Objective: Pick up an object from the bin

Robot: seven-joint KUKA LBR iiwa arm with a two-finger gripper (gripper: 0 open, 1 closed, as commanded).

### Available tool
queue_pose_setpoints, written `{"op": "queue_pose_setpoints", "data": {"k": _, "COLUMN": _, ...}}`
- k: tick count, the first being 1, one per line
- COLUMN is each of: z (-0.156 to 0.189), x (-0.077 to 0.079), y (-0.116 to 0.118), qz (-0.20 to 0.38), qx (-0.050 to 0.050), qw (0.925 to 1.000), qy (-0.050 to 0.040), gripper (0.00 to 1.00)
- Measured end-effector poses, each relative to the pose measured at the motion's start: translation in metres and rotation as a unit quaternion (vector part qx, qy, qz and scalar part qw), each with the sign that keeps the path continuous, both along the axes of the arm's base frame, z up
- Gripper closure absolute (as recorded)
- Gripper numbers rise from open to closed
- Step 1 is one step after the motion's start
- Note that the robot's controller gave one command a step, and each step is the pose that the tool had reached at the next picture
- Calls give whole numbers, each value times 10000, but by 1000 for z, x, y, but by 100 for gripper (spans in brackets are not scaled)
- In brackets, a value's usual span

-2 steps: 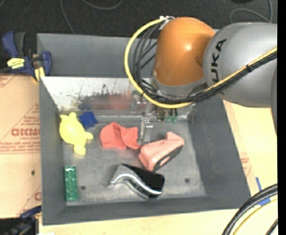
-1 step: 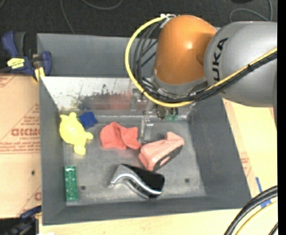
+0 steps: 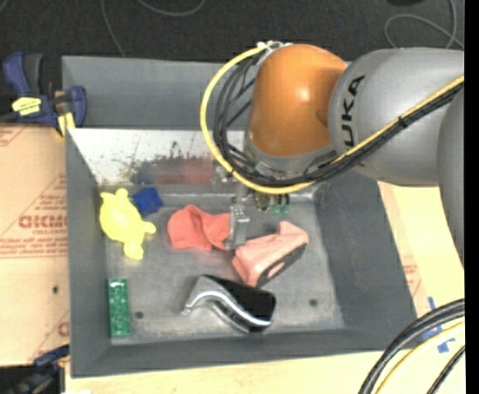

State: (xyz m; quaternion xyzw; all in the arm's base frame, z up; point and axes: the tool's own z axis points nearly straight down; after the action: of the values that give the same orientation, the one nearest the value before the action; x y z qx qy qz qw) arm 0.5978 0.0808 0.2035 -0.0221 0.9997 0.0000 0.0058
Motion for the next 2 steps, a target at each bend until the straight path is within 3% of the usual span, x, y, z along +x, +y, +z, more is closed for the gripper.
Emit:
{"op": "queue_pose_setpoints", "data": {"k": 1, "z": -62, "x": -21, "y": -3, "qz": 535, "qx": 0, "qw": 9986, "qy": 19, "gripper": 0}}
{"op": "queue_pose_setpoints", "data": {"k": 2, "z": -107, "x": -23, "y": 5, "qz": 537, "qx": -3, "qw": 9986, "qy": -9, "gripper": 0}}
